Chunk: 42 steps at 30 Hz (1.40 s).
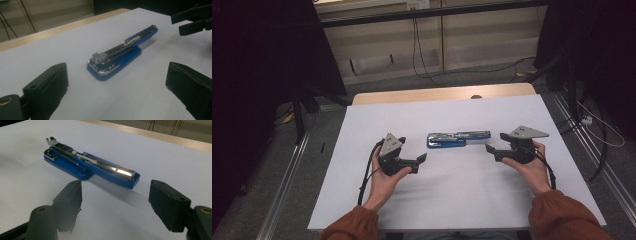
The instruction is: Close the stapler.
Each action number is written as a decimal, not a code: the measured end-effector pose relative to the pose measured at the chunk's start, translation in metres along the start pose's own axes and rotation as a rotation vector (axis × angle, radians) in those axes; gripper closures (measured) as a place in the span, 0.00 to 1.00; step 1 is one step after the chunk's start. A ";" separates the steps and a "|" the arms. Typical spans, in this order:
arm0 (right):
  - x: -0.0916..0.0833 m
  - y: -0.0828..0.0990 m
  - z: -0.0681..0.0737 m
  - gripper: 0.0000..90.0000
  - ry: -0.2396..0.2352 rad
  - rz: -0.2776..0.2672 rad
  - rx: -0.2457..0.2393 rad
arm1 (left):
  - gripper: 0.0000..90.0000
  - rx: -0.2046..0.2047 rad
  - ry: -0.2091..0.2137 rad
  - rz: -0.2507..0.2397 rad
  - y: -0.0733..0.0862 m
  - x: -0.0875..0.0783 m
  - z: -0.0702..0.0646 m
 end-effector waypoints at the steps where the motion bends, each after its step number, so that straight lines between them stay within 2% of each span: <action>1: 0.001 0.000 0.000 0.31 -0.011 -0.006 0.013 | 0.07 -0.006 -0.005 0.000 -0.001 0.002 0.001; 7: 0.004 0.000 0.000 0.35 -0.005 -0.013 0.002 | 0.06 -0.002 -0.030 0.014 -0.004 0.016 0.005; 9: 0.005 0.000 0.000 0.39 -0.016 -0.010 -0.003 | 0.06 0.007 -0.035 0.013 -0.005 0.021 0.007; 11: 0.005 0.000 0.001 0.41 -0.008 -0.016 -0.014 | 0.06 0.021 -0.039 0.034 -0.006 0.026 0.010; 12: 0.005 0.000 0.001 0.41 -0.006 -0.015 -0.018 | 0.06 0.015 -0.042 0.034 -0.006 0.029 0.012; 14: 0.005 -0.001 0.000 0.43 -0.016 -0.013 -0.015 | 0.06 0.017 -0.051 0.042 -0.006 0.033 0.015; 19: 0.006 0.000 -0.001 0.49 -0.001 -0.011 -0.004 | 0.06 0.016 -0.051 0.045 -0.010 0.046 0.021; 23: 0.007 -0.001 -0.001 0.51 -0.008 -0.012 0.004 | 0.07 0.063 -0.079 0.069 -0.016 0.058 0.023; 25: 0.007 0.000 -0.002 0.52 -0.012 -0.005 -0.001 | 0.07 0.031 -0.077 0.054 -0.017 0.063 0.025; 28: 0.008 0.002 -0.001 0.57 -0.021 0.008 0.003 | 0.07 0.008 -0.067 0.050 -0.015 0.067 0.023; 32: 0.008 0.001 -0.002 0.66 -0.033 -0.005 0.008 | 0.07 -0.001 -0.065 0.070 -0.014 0.066 0.024; 40: 0.008 0.000 -0.001 0.99 -0.040 -0.005 -0.027 | 0.08 0.007 -0.055 0.097 -0.011 0.070 0.020; 42: 0.009 0.000 -0.001 1.00 -0.039 0.007 -0.028 | 0.10 -0.015 -0.049 0.088 -0.011 0.070 0.021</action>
Point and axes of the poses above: each handheld gripper's, and its own axes: x roughly forward along the jaws, y roughly out of its underside, z roughly to its left, the point moved 1 cm from there along x, roughly forward along the jaws, and after that the axes turned 11 degrees about x, right-handed, at the moved point
